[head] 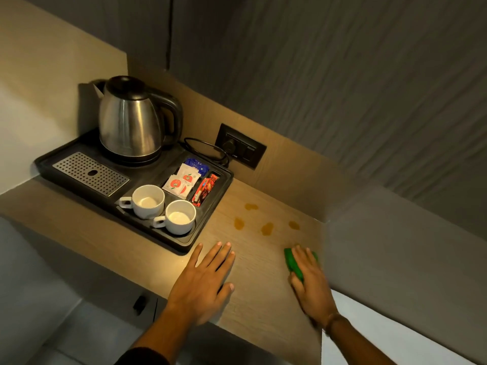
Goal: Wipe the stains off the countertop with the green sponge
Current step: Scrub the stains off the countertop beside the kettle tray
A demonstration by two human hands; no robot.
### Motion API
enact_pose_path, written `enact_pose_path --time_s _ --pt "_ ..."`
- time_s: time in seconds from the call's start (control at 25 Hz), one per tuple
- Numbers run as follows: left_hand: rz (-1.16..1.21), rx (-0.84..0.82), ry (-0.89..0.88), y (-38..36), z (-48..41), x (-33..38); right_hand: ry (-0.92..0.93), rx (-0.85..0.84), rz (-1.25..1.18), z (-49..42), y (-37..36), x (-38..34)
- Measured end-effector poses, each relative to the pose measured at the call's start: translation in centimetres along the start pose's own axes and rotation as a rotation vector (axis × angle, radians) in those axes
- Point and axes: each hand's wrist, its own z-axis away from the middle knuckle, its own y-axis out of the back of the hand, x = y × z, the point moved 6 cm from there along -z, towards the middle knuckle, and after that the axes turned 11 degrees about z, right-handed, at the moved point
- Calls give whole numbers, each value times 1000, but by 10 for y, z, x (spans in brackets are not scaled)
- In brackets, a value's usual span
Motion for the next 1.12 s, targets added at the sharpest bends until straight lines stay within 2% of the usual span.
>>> enact_pose_path --time_s 0.12,0.16,0.32,0.36,0.4,0.48,0.56,0.6,0.64,0.76,0.8,0.88,1.0,1.04,1.12 --pt "3 15 0 2 -1 1 -249 51 32 -68 15 3" --pt "3 12 0 2 -1 1 -259 56 70 -79 16 -5" --pt "17 34 -6 3 0 0 49 8 10 -32 2 -11" --pt "19 33 -9 3 -1 0 64 1 -3 -20 5 0" --pt "20 26 -11 3 0 1 37 4 -19 -23 9 11" --pt "19 28 -8 1 0 1 -134 42 -43 -55 17 20" --pt "20 27 -4 2 -1 1 -301 81 -35 -94 27 9" --pt "19 28 -1 2 -1 0 -315 78 -15 -105 27 -3" --pt "16 27 1 2 -1 0 -276 74 4 -108 23 -16" --pt "7 28 -1 0 0 0 48 36 -40 -64 6 -26" --pt "5 33 -1 1 1 0 99 25 -47 -47 7 -17" --pt "2 41 2 0 1 0 39 27 -51 -55 11 4" --pt "3 40 3 0 0 1 -199 53 -25 -109 18 -8" --pt "2 41 4 1 0 1 -168 63 -11 -117 15 -27" --pt "6 33 12 1 0 1 29 32 -49 -105 0 -59"
